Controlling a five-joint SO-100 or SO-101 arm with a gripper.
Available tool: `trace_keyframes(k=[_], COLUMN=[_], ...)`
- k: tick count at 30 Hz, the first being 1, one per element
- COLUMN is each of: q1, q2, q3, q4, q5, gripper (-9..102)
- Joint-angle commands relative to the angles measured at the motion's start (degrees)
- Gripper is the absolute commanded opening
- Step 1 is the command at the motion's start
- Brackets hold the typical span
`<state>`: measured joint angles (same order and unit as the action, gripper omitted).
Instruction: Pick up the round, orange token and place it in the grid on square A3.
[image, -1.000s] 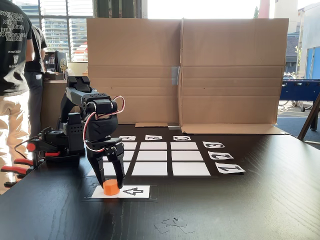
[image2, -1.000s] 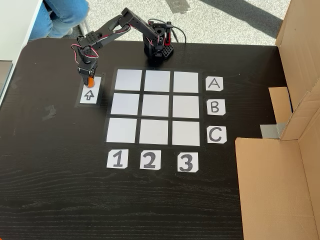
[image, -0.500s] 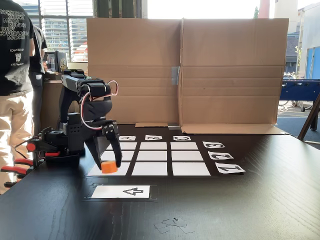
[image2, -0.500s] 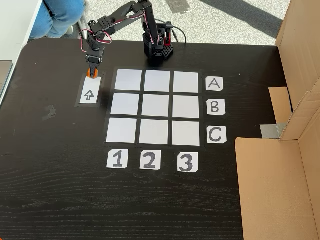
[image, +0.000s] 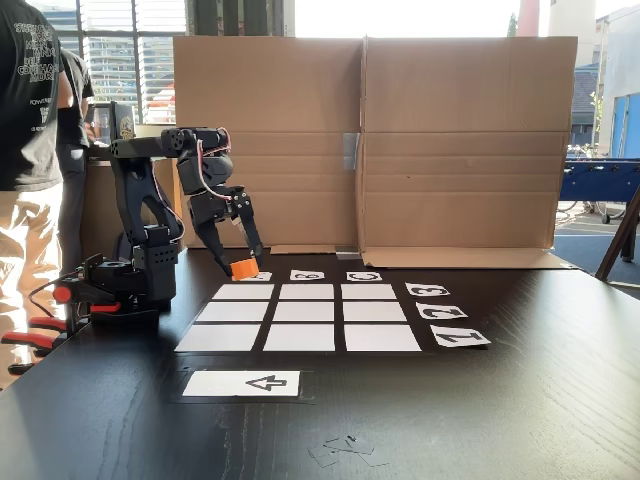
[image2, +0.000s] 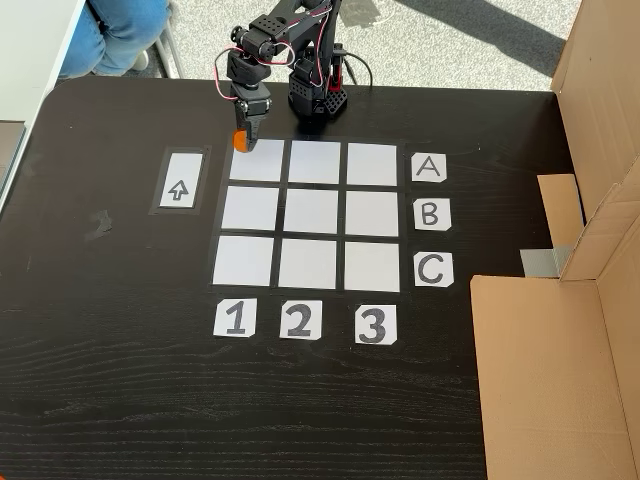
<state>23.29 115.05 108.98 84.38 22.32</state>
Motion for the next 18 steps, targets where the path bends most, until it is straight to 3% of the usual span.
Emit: trace_keyframes(k=[1, 18], q1=[-7.82, -41.13], q2=[3.52, 20.57], q3=[2.02, 21.53], q4=[1.23, 3.87], q5=[-0.62, 1.76], gripper=[-1, 0])
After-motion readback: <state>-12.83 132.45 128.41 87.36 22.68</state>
